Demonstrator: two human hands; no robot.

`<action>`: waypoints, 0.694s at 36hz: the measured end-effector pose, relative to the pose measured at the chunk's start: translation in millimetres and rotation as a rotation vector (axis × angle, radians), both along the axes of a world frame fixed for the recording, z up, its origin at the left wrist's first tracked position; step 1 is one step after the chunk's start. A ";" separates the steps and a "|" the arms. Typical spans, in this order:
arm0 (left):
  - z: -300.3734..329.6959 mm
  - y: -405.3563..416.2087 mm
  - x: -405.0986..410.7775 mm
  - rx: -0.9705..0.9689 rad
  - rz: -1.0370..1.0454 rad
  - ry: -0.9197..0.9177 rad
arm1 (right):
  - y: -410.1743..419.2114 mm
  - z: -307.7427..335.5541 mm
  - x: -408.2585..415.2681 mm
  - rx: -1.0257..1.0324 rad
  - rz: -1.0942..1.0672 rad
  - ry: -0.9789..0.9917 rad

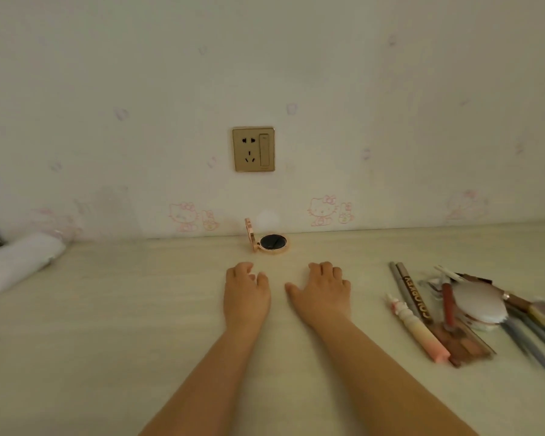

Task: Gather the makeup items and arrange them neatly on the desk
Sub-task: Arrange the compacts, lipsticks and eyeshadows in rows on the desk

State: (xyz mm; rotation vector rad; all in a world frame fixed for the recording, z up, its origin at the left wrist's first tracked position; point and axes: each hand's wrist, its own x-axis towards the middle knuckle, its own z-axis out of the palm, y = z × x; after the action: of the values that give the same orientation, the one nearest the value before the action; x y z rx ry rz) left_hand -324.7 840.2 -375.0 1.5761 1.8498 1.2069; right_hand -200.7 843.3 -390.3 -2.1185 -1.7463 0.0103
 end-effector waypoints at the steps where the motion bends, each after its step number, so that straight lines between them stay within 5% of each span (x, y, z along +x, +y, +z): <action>1: -0.8 -12.1 5.5 -0.008 -0.035 0.025 | -12.8 0.0 1.9 0.001 0.001 -0.001; 5: -1.7 -59.6 32.9 0.012 -0.219 0.141 | -66.4 4.2 13.0 0.013 0.049 0.017; 13: 1.7 -137.1 81.8 0.106 -0.458 0.083 | -167.6 14.2 61.9 0.352 0.030 0.435; 21: 1.9 -176.7 170.4 0.158 -0.592 0.180 | -222.1 17.1 163.0 0.529 -0.161 0.434; 25: 1.2 -185.0 223.8 0.159 -0.705 0.223 | -235.0 17.8 223.5 0.539 -0.405 0.817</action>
State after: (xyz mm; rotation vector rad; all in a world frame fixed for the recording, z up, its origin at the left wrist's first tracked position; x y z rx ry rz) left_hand -100.8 655.2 -373.7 2.2572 1.1355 0.8823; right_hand 22.8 608.3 -372.5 -1.6665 -0.7308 0.2307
